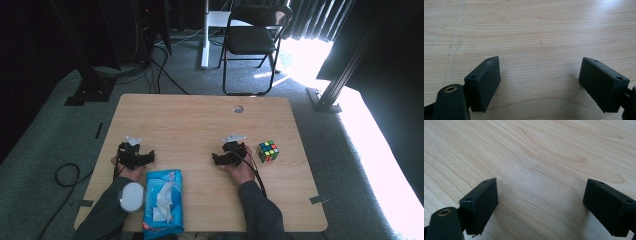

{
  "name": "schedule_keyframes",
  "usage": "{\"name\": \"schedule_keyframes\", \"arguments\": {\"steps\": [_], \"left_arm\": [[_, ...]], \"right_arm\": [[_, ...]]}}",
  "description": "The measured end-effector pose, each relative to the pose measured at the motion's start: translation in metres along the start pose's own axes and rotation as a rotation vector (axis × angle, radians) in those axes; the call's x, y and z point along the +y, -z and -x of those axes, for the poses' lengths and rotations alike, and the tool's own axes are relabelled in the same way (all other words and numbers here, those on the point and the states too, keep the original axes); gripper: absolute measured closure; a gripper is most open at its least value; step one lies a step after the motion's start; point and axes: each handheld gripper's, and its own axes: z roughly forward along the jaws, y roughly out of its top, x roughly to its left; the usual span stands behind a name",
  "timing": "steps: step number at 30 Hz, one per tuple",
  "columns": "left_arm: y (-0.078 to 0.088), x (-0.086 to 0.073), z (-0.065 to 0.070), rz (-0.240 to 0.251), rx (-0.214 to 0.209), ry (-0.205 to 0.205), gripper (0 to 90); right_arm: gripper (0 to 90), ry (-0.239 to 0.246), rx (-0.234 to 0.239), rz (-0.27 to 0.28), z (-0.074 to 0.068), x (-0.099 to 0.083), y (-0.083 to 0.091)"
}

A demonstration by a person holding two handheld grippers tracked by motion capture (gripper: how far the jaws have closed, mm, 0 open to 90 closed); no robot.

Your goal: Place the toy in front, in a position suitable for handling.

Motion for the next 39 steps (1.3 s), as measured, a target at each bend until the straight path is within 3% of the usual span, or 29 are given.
{"name": "schedule_keyframes", "arguments": {"steps": [10, 17, 23, 25, 27, 31, 39], "left_arm": [[0.0, 0.0, 0.0, 0.0, 0.003, 0.003, 17.7], [0.0, 0.0, 0.001, 0.0, 0.003, 0.003, 17.7], [0.0, 0.0, 0.001, 0.0, 0.003, 0.003, 17.7], [0.0, 0.0, 0.001, -0.001, 0.004, 0.003, 17.7], [0.0, 0.0, 0.001, -0.001, 0.003, 0.003, 17.7], [0.0, 0.0, 0.001, -0.001, 0.003, 0.003, 17.7], [0.0, 0.0, 0.001, -0.001, 0.003, 0.003, 17.7]], "right_arm": [[12.3, 0.001, 0.0, 0.0, 0.0, 0.0, 0.0], [17.4, -0.004, -0.003, 0.003, -0.001, 0.0, 0.002], [13.5, 0.011, 0.008, -0.021, -0.004, 0.001, 0.002], [21.6, 0.012, 0.019, -0.024, -0.005, 0.001, 0.005], [26.9, 0.004, 0.06, 0.016, -0.006, -0.001, 0.011], [29.9, 0.019, 0.077, 0.029, -0.009, 0.0, 0.021], [34.7, 0.093, 0.085, 0.033, -0.018, 0.001, 0.04]]}}
